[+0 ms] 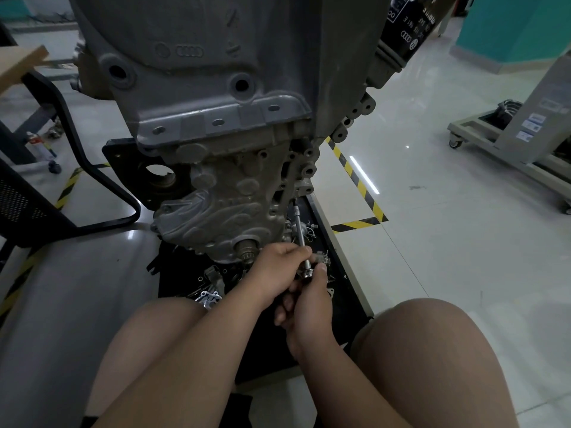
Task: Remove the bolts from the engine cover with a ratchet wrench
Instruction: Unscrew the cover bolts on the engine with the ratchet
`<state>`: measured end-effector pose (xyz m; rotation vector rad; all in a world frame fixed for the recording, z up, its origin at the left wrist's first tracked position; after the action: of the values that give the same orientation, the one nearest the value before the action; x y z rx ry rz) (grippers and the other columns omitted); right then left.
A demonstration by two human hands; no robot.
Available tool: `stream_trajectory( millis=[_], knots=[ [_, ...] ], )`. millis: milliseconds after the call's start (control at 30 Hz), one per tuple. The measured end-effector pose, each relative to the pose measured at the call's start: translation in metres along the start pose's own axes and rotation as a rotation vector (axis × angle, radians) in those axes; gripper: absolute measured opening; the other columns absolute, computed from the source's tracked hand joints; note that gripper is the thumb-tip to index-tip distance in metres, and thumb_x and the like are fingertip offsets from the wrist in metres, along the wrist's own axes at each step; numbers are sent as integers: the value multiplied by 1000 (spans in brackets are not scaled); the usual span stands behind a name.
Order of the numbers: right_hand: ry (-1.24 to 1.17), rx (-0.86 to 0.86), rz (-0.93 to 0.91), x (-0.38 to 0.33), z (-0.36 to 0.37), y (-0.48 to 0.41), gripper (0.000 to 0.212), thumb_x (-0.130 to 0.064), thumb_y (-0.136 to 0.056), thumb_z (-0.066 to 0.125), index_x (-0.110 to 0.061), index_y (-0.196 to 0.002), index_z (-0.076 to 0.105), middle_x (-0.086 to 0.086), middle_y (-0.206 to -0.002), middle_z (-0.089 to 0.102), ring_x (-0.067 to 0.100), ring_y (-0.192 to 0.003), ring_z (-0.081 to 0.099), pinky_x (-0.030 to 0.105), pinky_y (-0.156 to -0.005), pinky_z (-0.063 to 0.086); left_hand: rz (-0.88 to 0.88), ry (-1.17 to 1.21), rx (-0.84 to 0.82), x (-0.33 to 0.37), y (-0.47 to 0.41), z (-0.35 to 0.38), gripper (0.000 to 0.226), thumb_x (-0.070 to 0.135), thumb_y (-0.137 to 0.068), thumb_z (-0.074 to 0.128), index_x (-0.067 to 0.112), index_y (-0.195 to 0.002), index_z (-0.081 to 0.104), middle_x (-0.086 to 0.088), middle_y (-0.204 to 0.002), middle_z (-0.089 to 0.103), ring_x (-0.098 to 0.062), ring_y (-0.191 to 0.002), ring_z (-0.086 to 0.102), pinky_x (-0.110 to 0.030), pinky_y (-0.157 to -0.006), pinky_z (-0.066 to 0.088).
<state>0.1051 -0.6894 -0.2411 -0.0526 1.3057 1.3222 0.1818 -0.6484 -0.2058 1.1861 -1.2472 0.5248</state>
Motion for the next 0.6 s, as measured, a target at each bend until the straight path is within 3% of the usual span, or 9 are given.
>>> stream_trajectory(
  millis=[233, 600],
  knots=[
    [249, 62, -204, -14, -8, 1, 61, -54, -98, 39, -7, -62, 56, 1, -39, 45, 14, -32, 43, 18, -34, 31, 40, 25, 18, 2, -2, -3, 31, 28, -91, 64, 15, -63, 63, 5, -46, 54, -6, -37, 47, -14, -41, 36],
    [305, 116, -306, -20, -13, 6, 39, -41, -91, 61, -10, -69, 55, 3, -53, 56, 13, -44, 50, 25, -45, 39, 12, 79, 25, 0, -1, -6, 25, 26, -91, 64, 15, -70, 70, 11, -53, 64, 2, -46, 56, -11, -44, 41]
  ],
)
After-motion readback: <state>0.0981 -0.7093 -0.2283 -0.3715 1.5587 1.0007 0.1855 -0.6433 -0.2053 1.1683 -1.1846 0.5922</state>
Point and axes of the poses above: each hand's wrist, its own y-axis away from the middle knuckle, its own z-axis out of the palm, x = y × z, the point moved 7 cm from there along -y, towards the middle knuckle
